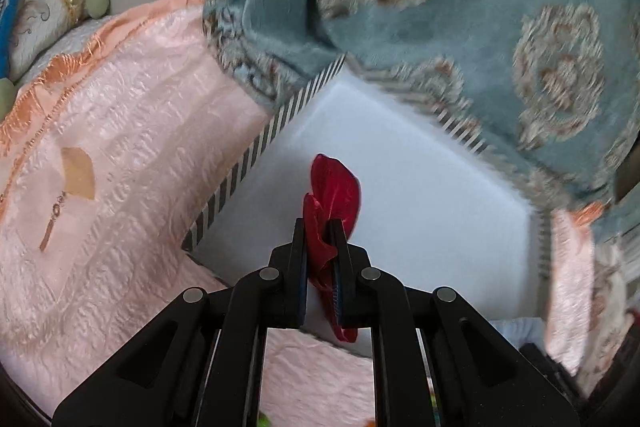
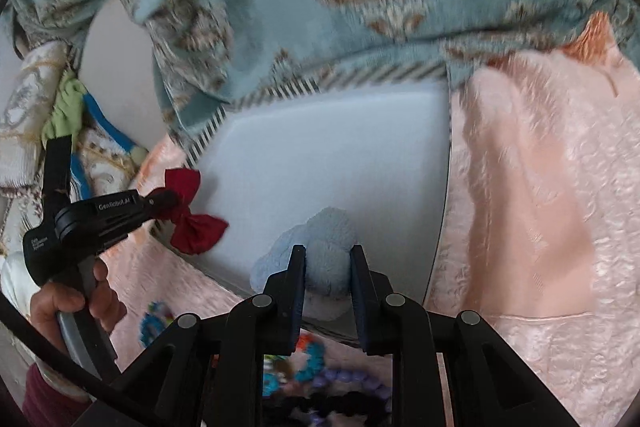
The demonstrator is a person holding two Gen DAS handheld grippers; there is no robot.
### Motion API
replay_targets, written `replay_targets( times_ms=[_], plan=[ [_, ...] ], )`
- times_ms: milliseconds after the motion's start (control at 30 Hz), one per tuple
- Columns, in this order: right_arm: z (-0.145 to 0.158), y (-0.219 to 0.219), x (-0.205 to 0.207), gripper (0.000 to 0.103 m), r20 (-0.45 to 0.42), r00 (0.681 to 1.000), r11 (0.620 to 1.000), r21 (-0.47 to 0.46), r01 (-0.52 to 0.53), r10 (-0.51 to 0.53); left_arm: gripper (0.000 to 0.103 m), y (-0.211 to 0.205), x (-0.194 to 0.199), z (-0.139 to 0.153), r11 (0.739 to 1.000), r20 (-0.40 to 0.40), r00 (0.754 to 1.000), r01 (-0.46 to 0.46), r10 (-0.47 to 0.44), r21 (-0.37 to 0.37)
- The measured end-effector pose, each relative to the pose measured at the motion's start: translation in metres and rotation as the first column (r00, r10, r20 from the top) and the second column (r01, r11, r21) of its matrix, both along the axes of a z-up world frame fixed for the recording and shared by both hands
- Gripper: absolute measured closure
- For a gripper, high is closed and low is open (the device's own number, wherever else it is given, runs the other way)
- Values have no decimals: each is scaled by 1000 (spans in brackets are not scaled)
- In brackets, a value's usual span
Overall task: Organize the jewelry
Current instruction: 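Carry both items into the white tray and open both tools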
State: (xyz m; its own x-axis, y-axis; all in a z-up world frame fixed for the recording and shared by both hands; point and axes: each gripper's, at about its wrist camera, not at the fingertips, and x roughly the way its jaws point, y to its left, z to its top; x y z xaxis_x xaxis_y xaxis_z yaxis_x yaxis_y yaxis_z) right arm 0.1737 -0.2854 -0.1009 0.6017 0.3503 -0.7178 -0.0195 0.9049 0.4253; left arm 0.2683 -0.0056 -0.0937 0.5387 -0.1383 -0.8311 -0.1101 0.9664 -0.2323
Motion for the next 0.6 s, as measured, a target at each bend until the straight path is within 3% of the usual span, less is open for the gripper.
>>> replay_targets(
  times_ms=[133, 300, 400, 433, 467, 500, 533, 600],
  plan=[
    [-4, -4, -2, 83, -32, 999, 998, -60, -16, 14, 94, -1, -10, -17, 998, -55, 998, 30, -27, 56],
    [0, -14, -11, 83, -52, 997, 988, -143, -59, 52, 94, -6, -32, -18, 995, -78, 994, 77, -71, 71],
    [-2, -19, -12, 79, -61, 997, 987, -144, -65, 56, 92, -8, -44, -15, 996, -80, 994, 75, -70, 57],
    [-1, -20, -12, 77, -57, 997, 989, -138, -60, 53, 88, -9, -47, -13, 996, -78, 995, 72, -68, 55],
    [0, -21, -14, 67, -49, 998, 991, -125, -53, 47, 84, -10, -50, -11, 996, -72, 995, 71, -67, 56],
    [2, -20, -15, 51, -37, 998, 992, -115, -46, 42, 70, -12, -52, -8, 996, -65, 996, 70, -66, 61],
    [5, -20, -17, 47, -26, 999, 993, -117, -35, 32, 56, -13, -55, -4, 995, -49, 997, 69, -66, 67],
    [12, -18, -23, 42, 0, 1000, 993, -117, -20, 20, 44, -14, -59, 2, 995, -29, 997, 67, -65, 70]
  ],
)
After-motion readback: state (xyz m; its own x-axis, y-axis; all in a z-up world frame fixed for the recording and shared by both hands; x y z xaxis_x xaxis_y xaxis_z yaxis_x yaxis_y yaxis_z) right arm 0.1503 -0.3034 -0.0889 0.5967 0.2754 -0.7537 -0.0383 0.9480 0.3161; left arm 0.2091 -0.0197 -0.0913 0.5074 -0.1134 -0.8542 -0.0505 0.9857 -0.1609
